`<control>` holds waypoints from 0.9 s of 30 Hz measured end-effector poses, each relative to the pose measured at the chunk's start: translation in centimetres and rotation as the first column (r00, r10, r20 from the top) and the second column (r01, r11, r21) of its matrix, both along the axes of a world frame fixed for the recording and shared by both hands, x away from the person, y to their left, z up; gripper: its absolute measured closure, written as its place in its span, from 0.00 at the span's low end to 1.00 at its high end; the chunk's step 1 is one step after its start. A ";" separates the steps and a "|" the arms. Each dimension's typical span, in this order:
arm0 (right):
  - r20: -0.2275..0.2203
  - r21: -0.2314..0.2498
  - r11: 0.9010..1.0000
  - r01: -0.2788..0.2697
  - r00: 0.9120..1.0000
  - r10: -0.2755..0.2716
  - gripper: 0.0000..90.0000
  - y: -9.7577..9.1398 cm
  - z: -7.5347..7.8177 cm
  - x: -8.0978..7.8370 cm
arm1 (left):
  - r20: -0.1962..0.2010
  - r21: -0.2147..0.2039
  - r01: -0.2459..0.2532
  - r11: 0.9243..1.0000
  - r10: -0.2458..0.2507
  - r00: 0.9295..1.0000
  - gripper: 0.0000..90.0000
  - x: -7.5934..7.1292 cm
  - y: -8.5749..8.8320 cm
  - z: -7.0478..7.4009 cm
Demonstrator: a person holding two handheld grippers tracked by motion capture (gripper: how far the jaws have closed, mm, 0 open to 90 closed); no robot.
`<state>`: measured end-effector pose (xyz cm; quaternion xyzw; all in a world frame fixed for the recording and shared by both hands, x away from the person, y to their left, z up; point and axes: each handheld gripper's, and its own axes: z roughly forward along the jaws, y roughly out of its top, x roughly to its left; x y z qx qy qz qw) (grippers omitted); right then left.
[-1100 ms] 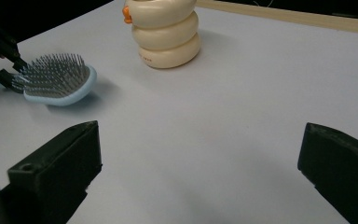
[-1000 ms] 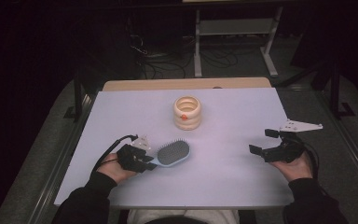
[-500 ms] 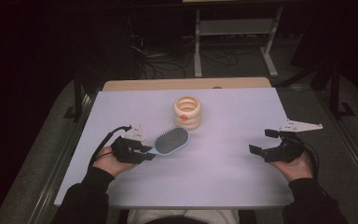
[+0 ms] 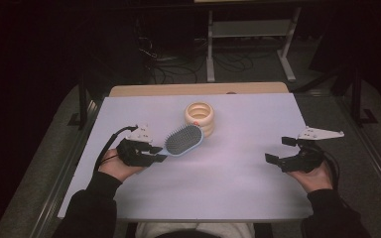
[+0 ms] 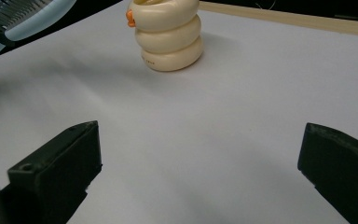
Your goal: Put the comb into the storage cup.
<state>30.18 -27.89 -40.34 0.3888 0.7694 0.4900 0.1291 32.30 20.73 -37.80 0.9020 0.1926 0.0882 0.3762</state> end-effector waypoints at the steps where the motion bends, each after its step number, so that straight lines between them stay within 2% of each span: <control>1: 0.005 0.003 1.000 -0.001 1.000 0.001 0.00 0.0 0.1 0.0 | 0.002 0.001 0.003 1.000 -0.003 1.000 0.78 0.0 0.0 0.1; 13: 0.028 0.026 1.000 -0.014 1.000 0.013 0.00 0.3 1.1 -0.1 | 0.036 -0.019 0.002 1.000 -0.002 0.999 0.78 0.4 -0.5 1.4; 27: 0.039 0.024 0.999 -0.048 0.998 0.047 0.00 1.3 2.2 0.0 | 0.078 -0.032 0.008 0.999 -0.005 0.997 0.78 0.5 -1.0 2.9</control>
